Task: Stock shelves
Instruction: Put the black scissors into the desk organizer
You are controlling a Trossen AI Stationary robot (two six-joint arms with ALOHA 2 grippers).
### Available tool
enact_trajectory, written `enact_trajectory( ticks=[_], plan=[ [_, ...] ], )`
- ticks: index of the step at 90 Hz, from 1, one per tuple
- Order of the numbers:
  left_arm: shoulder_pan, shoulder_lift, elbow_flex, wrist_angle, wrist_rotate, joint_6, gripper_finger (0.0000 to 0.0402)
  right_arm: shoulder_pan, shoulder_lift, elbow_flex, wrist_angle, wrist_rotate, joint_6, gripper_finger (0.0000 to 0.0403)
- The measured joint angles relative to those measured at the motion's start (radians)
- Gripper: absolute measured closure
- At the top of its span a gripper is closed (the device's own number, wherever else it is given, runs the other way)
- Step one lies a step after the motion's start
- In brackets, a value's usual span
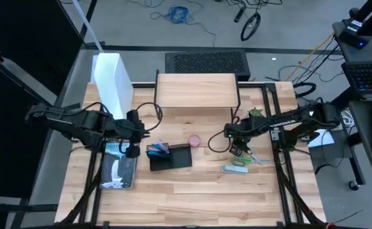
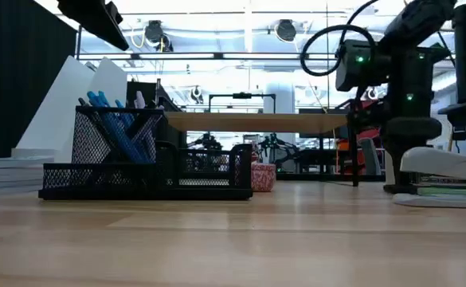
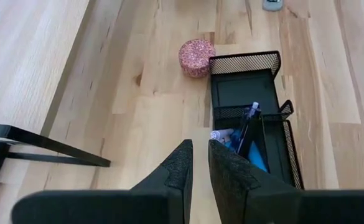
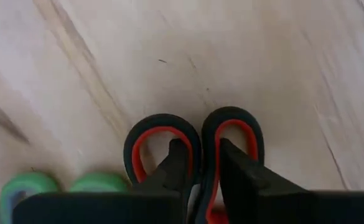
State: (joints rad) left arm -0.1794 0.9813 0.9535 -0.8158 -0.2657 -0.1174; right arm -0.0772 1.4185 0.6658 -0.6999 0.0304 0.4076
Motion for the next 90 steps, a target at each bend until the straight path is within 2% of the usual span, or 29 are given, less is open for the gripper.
enact_trajectory(
  ticks=[31, 58, 72, 90],
  plan=[
    [0.000, 0.000, 0.000, -0.001, 0.000, 0.001, 0.0364, 0.000, -0.004, 0.104, -0.056, 0.013, -0.009, 0.0361],
    [0.000, 0.000, 0.000, 0.000, 0.000, 0.002, 0.0364, 0.000, -0.006, 0.303, -0.079, 0.025, -0.075, 0.0361],
    [0.000, 0.000, 0.000, 0.000, 0.000, 0.002, 0.0364, 0.002, -0.007, 0.376, 0.093, 0.027, -0.101, 0.0361],
    [0.000, 0.000, 0.000, -0.001, 0.005, 0.000, 0.0364, 0.024, -0.004, 0.386, 0.479, 0.027, -0.153, 0.0361]
  ],
)
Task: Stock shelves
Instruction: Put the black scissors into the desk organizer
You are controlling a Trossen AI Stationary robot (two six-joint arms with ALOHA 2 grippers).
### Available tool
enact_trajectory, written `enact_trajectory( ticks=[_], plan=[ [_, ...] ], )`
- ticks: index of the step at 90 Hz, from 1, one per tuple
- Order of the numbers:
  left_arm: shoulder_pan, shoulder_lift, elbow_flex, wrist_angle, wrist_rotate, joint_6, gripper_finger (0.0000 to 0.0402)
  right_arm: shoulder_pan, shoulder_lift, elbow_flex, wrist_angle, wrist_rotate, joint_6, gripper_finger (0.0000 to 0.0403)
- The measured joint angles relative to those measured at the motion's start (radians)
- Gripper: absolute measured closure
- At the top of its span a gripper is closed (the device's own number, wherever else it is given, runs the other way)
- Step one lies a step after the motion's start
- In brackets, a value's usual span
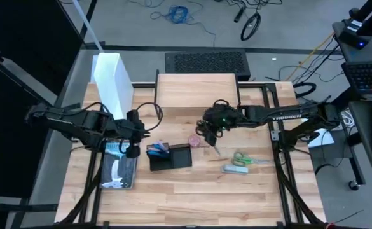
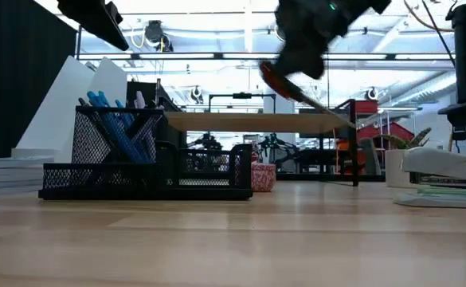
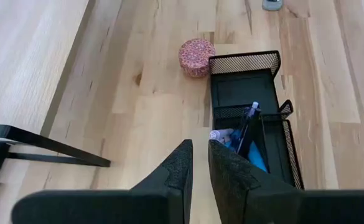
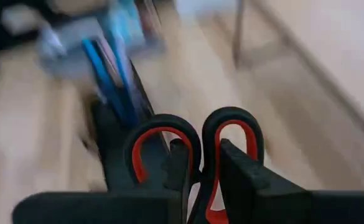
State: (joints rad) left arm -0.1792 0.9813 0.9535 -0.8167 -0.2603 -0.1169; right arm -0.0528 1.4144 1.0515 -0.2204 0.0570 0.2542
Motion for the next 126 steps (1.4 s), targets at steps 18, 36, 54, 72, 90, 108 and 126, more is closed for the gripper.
enact_trajectory(
  ticks=[18, 36, 54, 72, 90, 108, 126],
  plan=[
    [0.000, 0.000, 0.000, -0.005, 0.001, 0.001, 0.0364, 0.025, 0.069, 0.001, 0.363, 0.000, -0.036, 0.0361],
    [0.000, 0.000, 0.000, -0.004, 0.002, 0.001, 0.0364, 0.050, 0.224, 0.001, 0.768, 0.000, -0.143, 0.0361],
    [0.000, 0.000, 0.000, -0.005, 0.003, 0.000, 0.0364, 0.047, 0.332, 0.060, 0.931, 0.001, -0.232, 0.0361],
    [0.000, 0.000, 0.000, -0.011, 0.004, 0.002, 0.0364, 0.052, 0.418, 0.160, 0.926, 0.000, -0.298, 0.0360],
    [0.000, 0.000, 0.000, -0.042, 0.004, 0.000, 0.0364, 0.055, 0.465, 0.176, 0.908, -0.002, -0.326, 0.0360],
    [0.000, -0.015, 0.000, -0.041, 0.004, -0.005, 0.0364, 0.055, 0.504, 0.176, 0.896, -0.002, -0.328, 0.0360],
    [0.000, -0.016, 0.000, -0.039, 0.004, 0.000, 0.0364, 0.059, 0.558, 0.176, 0.891, -0.004, -0.330, 0.0360]
  ],
)
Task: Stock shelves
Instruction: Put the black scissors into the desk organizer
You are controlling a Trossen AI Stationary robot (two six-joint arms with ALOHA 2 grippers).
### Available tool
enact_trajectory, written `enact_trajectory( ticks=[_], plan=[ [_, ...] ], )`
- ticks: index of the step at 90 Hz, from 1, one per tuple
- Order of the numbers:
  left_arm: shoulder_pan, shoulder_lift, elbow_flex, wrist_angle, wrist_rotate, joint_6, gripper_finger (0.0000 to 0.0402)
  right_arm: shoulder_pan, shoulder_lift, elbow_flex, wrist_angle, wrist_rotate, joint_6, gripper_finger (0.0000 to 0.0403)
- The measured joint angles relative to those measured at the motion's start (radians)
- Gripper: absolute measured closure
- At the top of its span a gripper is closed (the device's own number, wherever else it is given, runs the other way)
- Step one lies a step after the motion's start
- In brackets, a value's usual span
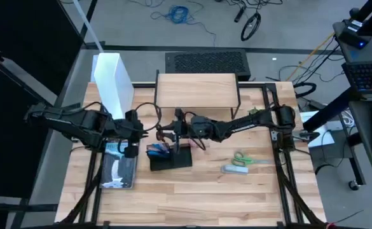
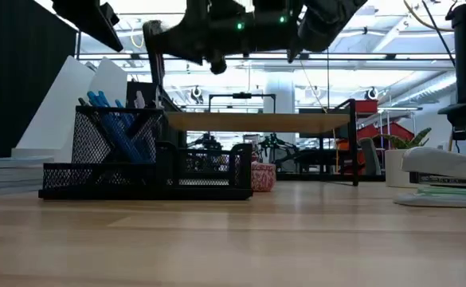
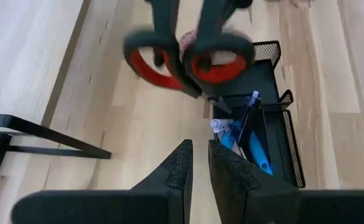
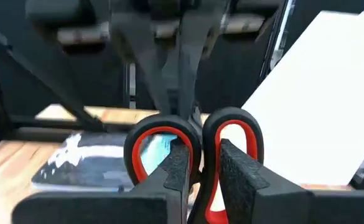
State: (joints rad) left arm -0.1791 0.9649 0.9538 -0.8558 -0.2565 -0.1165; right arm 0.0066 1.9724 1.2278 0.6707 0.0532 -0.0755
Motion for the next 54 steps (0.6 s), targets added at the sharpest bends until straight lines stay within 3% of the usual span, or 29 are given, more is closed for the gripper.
enact_trajectory(
  ticks=[39, 54],
  plan=[
    [0.000, 0.000, 0.000, 0.000, 0.000, 0.019, 0.0364, 0.033, 0.018, 0.005, -0.123, 0.002, -0.043, 0.0359],
    [0.000, 0.000, 0.000, 0.000, 0.000, 0.019, 0.0364, 0.034, 0.016, 0.005, -0.140, 0.001, -0.045, 0.0334]
  ],
)
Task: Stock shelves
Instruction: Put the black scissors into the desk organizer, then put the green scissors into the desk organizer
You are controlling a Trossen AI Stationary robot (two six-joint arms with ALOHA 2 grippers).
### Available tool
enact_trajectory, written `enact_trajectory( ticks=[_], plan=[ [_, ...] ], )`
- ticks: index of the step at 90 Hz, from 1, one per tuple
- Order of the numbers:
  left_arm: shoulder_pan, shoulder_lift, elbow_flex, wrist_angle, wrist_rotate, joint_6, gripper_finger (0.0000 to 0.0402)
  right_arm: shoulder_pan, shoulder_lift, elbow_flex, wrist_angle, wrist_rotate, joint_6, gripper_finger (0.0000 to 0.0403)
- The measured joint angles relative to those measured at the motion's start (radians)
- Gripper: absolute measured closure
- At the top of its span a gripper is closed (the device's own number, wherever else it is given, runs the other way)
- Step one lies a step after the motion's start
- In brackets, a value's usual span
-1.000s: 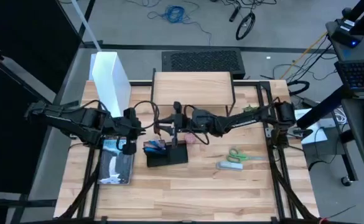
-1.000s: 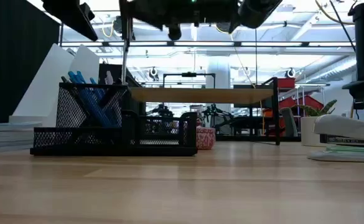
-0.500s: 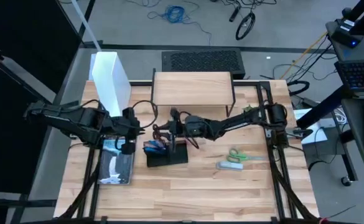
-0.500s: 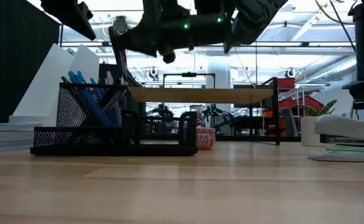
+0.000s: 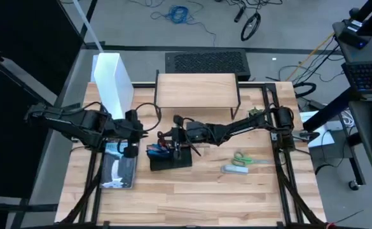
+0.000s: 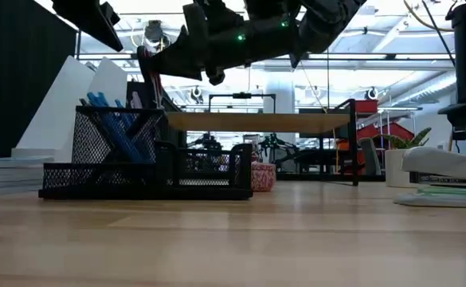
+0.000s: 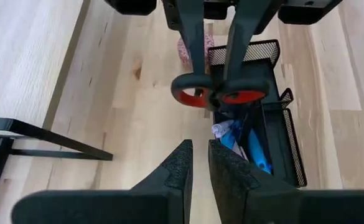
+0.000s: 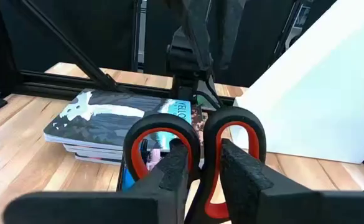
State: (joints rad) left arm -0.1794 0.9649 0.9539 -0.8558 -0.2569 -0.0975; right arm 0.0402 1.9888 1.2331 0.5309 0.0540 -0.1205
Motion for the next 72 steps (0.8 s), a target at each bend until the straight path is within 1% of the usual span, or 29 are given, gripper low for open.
enact_trajectory(
  ticks=[7, 23, 36, 45, 59, 72],
  plan=[
    [0.000, 0.000, 0.000, 0.000, 0.000, 0.000, 0.0364, 0.000, 0.001, -0.004, -0.020, -0.005, 0.003, 0.0309],
    [0.000, 0.000, 0.001, -0.001, 0.000, -0.001, 0.0364, -0.001, -0.009, -0.004, -0.029, -0.001, 0.004, 0.0235],
    [0.000, 0.000, 0.001, -0.001, 0.000, -0.001, 0.0364, 0.002, -0.087, -0.006, -0.126, -0.004, 0.004, 0.0197],
    [0.000, 0.000, 0.001, -0.001, 0.000, 0.000, 0.0364, 0.002, -0.168, -0.006, -0.245, -0.004, 0.012, 0.0187],
    [0.000, 0.000, 0.001, 0.000, 0.000, 0.000, 0.0364, 0.001, -0.280, -0.006, -0.446, -0.002, 0.081, 0.0189],
    [0.000, 0.000, 0.001, 0.001, 0.000, -0.001, 0.0364, 0.002, -0.381, -0.005, -0.691, -0.004, 0.222, 0.0195]
  ],
)
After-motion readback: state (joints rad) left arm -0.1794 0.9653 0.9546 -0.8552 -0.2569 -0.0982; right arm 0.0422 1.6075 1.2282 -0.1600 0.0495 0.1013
